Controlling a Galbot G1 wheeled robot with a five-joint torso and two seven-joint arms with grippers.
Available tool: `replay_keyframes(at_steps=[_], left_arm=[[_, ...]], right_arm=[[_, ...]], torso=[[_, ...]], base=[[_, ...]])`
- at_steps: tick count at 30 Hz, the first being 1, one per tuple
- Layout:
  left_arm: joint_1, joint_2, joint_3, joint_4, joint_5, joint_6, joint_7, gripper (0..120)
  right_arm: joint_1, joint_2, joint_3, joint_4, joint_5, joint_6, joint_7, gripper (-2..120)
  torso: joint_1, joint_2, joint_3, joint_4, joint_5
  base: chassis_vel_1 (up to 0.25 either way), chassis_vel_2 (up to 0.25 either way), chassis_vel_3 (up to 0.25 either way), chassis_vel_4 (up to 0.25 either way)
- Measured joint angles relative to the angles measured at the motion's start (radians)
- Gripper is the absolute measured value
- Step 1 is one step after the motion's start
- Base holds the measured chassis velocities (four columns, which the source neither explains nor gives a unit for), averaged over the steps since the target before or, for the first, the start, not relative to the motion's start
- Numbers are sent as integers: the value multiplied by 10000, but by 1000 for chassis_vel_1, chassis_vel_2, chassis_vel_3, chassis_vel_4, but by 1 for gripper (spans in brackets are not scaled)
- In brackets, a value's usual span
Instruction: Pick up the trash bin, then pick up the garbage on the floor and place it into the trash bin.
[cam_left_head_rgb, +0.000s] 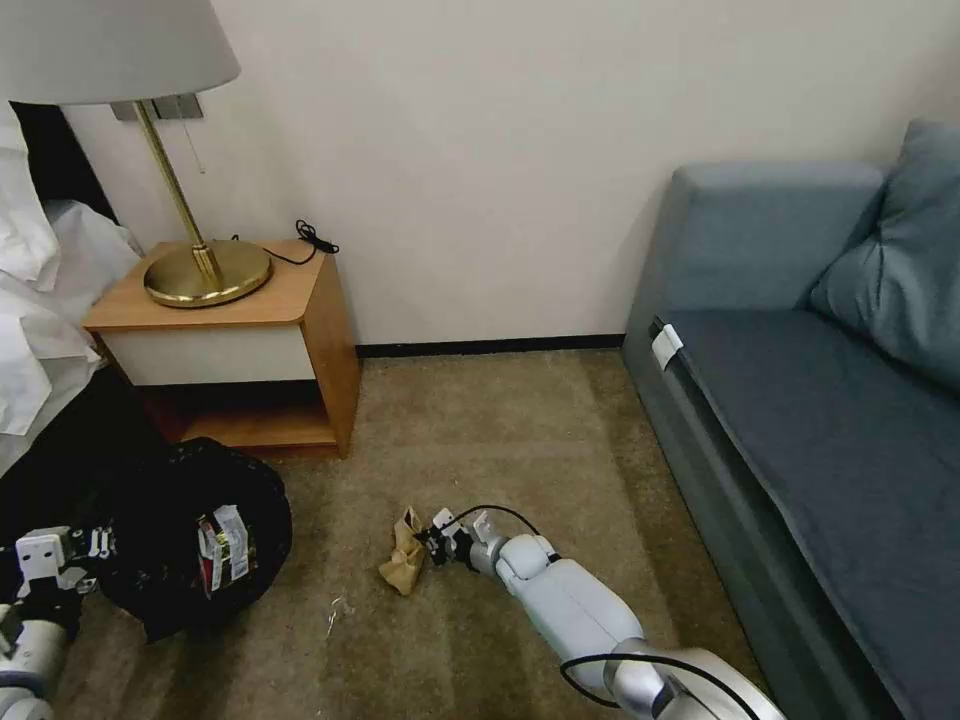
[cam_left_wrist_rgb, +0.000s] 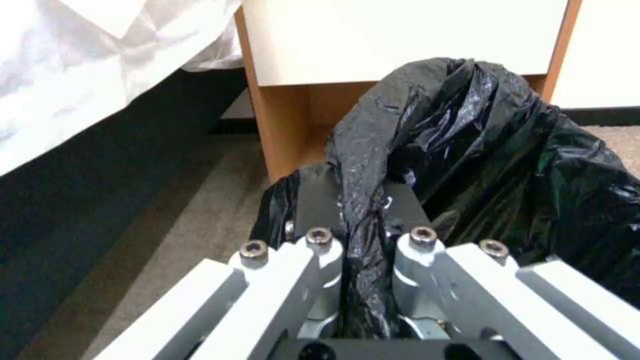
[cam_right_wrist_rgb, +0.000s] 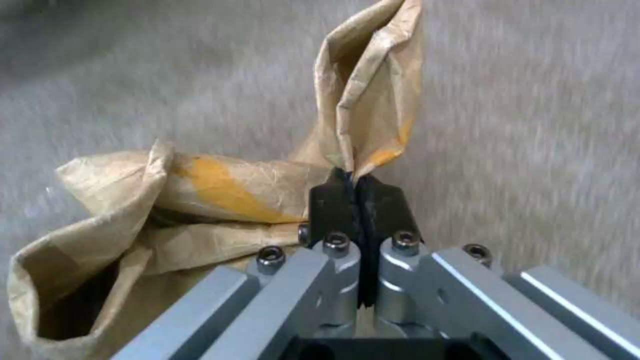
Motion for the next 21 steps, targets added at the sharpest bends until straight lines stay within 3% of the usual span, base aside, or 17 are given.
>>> replay_keyframes(at_steps=[21], left_arm=[[-866,-186,877,12,-254,284,-39,4]], right_arm=[[-43,-1339,853,3257,419,205,-187,0]], torso=[[0,0,0,0,2]], base=[[0,0,0,0]])
